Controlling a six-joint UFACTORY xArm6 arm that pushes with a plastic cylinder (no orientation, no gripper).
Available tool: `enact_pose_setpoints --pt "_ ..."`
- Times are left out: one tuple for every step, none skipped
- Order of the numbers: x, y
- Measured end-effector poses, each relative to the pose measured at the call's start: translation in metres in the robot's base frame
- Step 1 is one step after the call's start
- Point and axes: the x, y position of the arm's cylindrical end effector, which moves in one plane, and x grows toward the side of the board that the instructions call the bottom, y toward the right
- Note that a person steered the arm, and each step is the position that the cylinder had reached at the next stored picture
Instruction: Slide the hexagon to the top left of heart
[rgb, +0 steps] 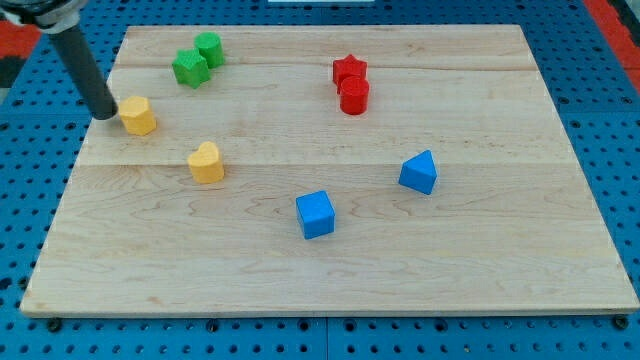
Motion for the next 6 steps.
enact_pose_setpoints --pt "0.004 0.038" --pt "0.005 0.061" --pt "-0.023 0.062" --pt "-0.033 0.117" --pt "-0.048 0.17" --pt "-0.1 0.175"
